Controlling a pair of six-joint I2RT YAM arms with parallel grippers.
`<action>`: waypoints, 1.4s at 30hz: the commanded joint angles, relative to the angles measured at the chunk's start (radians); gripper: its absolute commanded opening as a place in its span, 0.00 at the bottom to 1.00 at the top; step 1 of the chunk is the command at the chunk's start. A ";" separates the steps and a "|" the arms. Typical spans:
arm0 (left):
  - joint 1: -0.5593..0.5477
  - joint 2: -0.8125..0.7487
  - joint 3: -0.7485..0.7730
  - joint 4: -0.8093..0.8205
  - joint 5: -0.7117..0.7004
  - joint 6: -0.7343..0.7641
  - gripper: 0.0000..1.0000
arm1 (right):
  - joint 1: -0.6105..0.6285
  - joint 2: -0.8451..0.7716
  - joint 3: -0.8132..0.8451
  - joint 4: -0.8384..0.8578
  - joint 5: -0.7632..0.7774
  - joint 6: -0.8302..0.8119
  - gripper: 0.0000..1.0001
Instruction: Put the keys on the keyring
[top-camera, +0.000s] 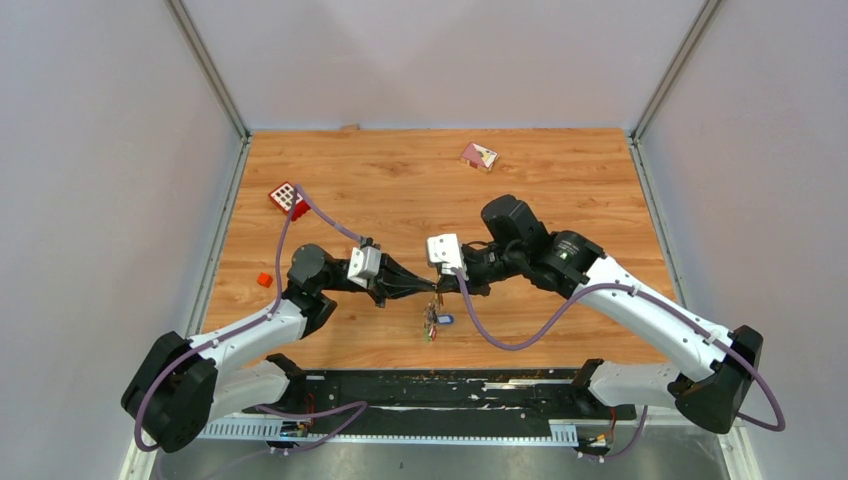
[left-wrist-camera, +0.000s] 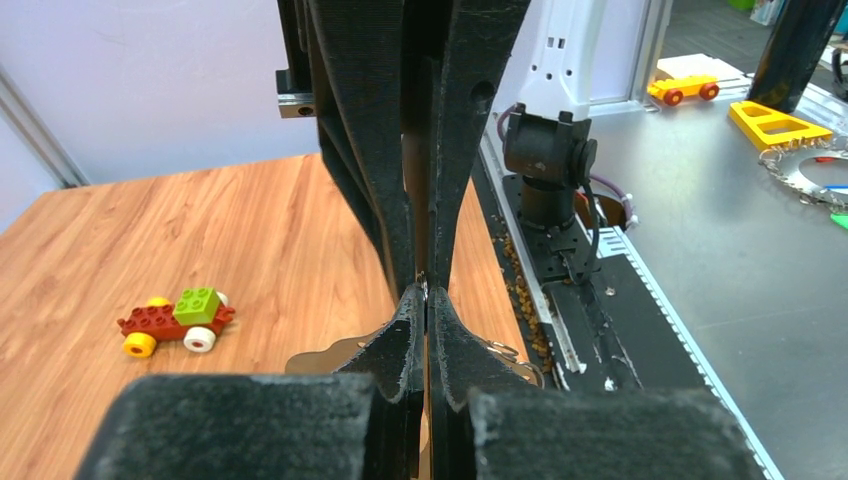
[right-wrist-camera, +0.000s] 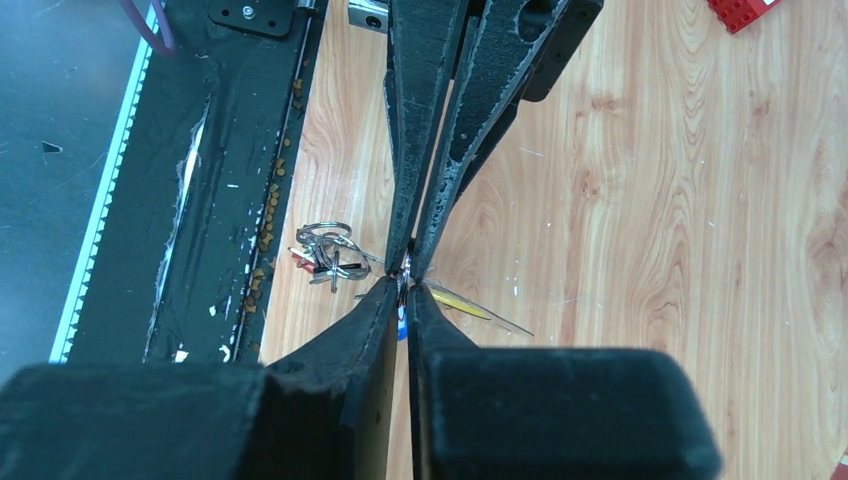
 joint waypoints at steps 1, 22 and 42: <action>0.001 -0.009 0.005 0.059 -0.018 -0.007 0.00 | -0.005 -0.008 0.010 0.047 -0.029 0.012 0.03; 0.009 -0.036 0.115 -0.376 -0.123 0.276 0.46 | 0.041 0.143 0.258 -0.257 0.272 -0.034 0.00; -0.011 -0.001 0.117 -0.341 -0.108 0.247 0.21 | 0.079 0.207 0.312 -0.246 0.311 0.012 0.00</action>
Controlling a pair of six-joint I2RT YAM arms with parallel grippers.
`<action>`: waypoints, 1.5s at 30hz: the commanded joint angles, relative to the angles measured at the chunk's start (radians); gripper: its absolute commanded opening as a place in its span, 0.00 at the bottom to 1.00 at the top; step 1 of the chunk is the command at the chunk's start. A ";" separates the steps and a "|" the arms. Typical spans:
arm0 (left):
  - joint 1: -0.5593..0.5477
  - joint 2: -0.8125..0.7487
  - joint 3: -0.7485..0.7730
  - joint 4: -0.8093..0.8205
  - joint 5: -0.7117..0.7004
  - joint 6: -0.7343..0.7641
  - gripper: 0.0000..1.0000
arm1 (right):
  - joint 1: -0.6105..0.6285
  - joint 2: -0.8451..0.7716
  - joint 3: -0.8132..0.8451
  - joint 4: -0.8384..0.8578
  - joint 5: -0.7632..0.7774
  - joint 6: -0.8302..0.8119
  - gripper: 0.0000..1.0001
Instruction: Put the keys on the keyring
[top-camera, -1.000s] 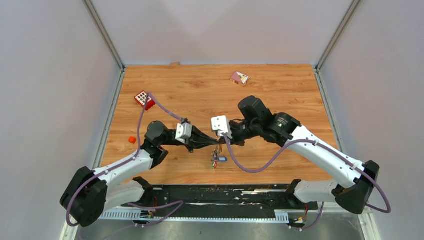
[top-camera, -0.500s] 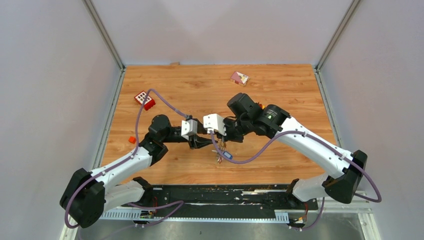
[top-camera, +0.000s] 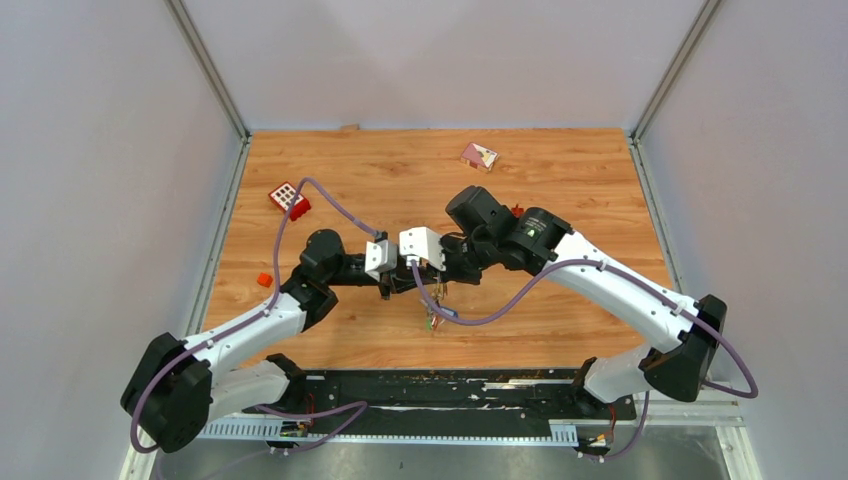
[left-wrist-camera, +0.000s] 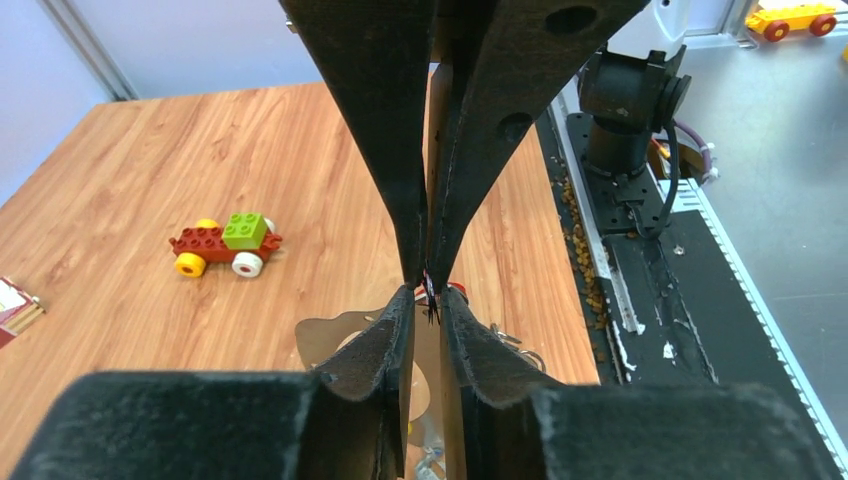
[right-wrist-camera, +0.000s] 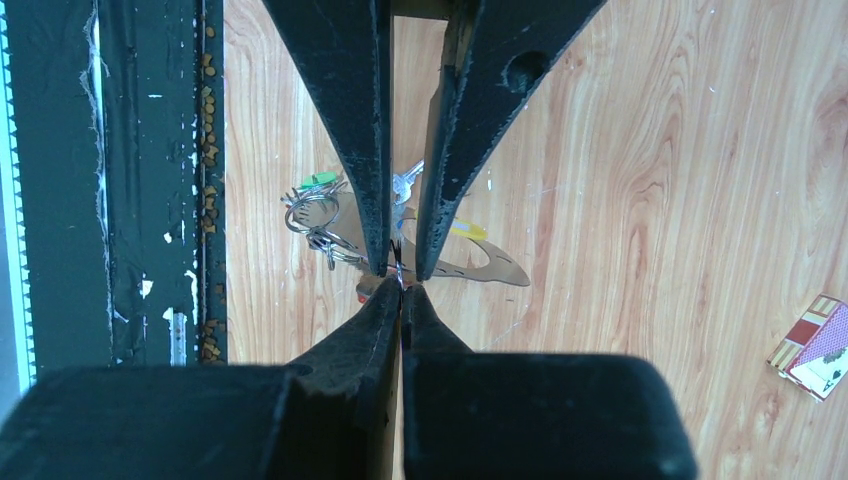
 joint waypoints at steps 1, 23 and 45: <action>-0.005 0.002 0.029 0.027 0.004 0.001 0.19 | 0.012 0.002 0.047 0.039 0.010 0.019 0.00; 0.005 -0.020 -0.074 0.345 0.049 -0.180 0.00 | -0.046 -0.130 -0.116 0.141 -0.123 0.029 0.43; 0.005 -0.020 -0.091 0.421 0.098 -0.225 0.00 | -0.098 -0.162 -0.244 0.238 -0.338 -0.003 0.13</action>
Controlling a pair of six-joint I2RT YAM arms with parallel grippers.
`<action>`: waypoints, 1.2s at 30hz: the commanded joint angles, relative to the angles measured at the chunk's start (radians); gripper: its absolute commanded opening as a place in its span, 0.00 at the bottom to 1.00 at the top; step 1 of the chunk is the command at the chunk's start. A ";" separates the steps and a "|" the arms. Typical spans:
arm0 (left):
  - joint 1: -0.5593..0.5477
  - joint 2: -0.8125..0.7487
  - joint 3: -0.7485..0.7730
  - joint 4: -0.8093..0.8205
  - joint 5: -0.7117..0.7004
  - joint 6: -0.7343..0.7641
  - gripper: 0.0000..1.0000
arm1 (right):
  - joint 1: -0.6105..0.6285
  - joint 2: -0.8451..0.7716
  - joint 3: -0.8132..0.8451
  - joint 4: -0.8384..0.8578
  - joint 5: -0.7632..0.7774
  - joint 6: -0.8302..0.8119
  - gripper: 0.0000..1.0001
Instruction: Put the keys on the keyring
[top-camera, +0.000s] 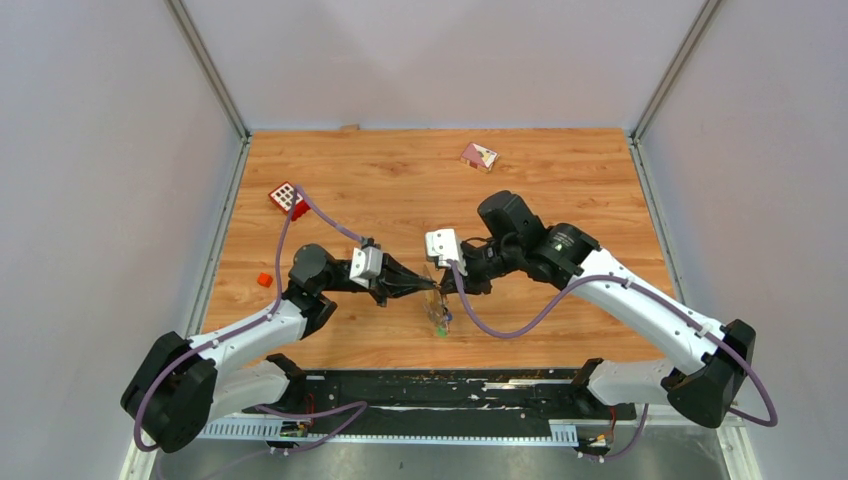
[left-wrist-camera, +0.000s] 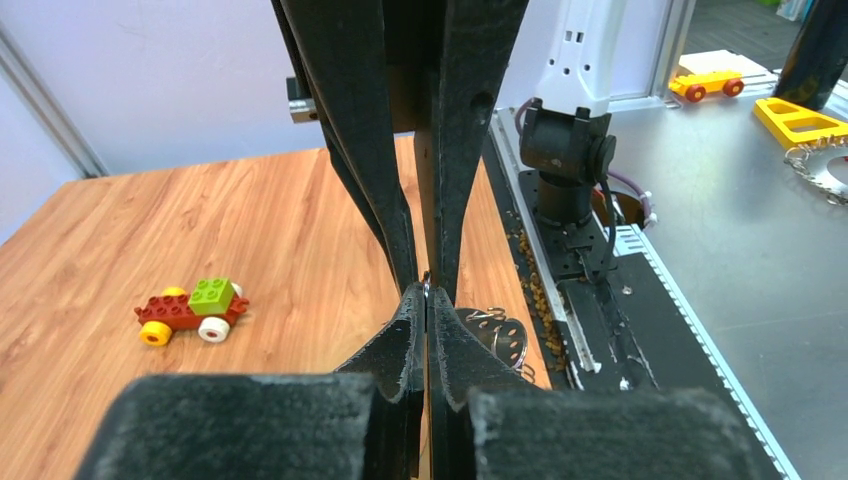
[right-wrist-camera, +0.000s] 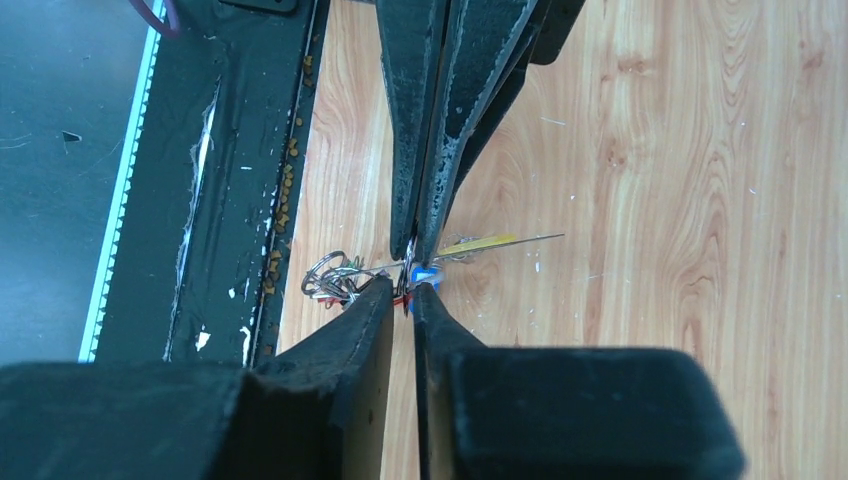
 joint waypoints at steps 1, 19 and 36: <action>0.004 -0.021 0.000 0.095 0.033 -0.019 0.00 | -0.004 -0.003 -0.039 0.047 -0.028 -0.020 0.11; -0.003 -0.022 -0.013 0.131 0.104 0.000 0.00 | -0.004 0.026 -0.037 0.099 -0.167 -0.035 0.00; -0.006 -0.032 -0.030 0.140 0.117 0.008 0.00 | -0.004 -0.024 -0.089 0.193 -0.141 -0.059 0.20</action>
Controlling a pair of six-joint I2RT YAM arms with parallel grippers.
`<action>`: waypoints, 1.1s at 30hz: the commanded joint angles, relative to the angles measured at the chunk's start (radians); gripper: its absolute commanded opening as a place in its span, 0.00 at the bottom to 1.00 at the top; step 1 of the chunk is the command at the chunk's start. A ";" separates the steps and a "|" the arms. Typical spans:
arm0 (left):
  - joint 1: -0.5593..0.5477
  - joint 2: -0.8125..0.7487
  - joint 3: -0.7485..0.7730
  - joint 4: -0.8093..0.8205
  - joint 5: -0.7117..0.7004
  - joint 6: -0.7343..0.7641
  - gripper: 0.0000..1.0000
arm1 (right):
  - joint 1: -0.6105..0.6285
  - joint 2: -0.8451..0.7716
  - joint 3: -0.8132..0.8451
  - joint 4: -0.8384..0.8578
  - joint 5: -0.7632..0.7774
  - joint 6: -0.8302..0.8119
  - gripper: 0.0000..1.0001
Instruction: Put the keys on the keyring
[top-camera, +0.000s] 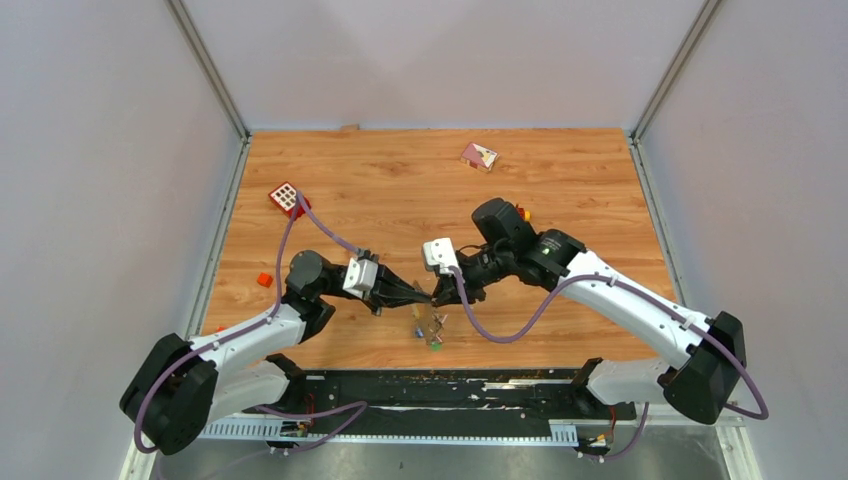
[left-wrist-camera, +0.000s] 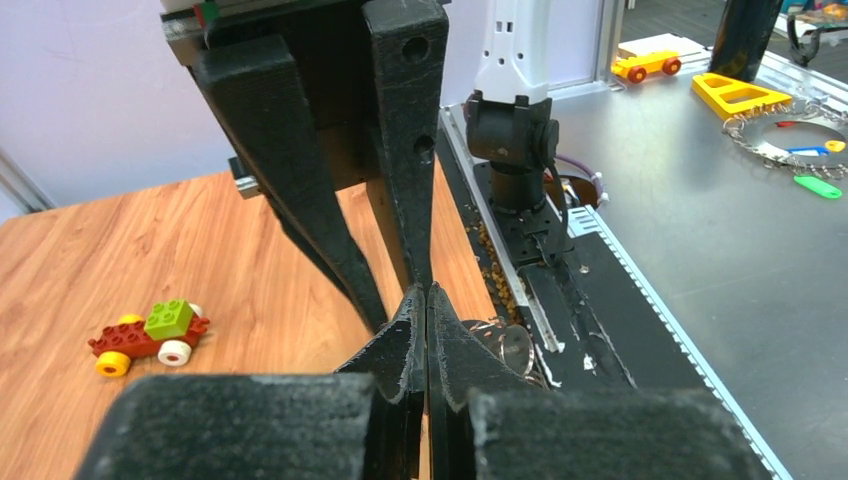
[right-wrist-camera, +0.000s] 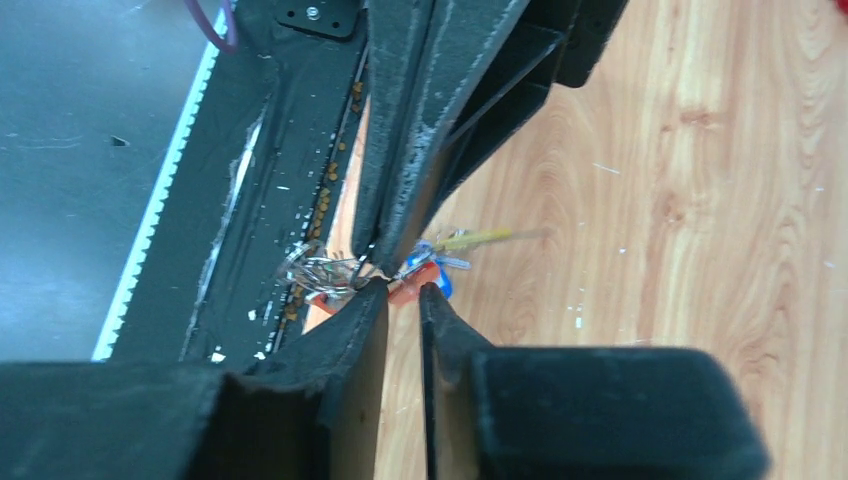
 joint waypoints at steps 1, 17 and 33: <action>-0.009 -0.019 0.014 0.065 -0.007 0.020 0.00 | 0.001 -0.067 0.020 0.075 0.031 -0.041 0.25; -0.009 0.004 0.027 0.067 -0.103 -0.026 0.00 | 0.001 -0.150 0.000 0.042 0.066 -0.034 0.35; -0.008 0.005 0.031 0.041 -0.160 -0.035 0.00 | 0.001 -0.078 -0.002 0.096 0.077 0.046 0.22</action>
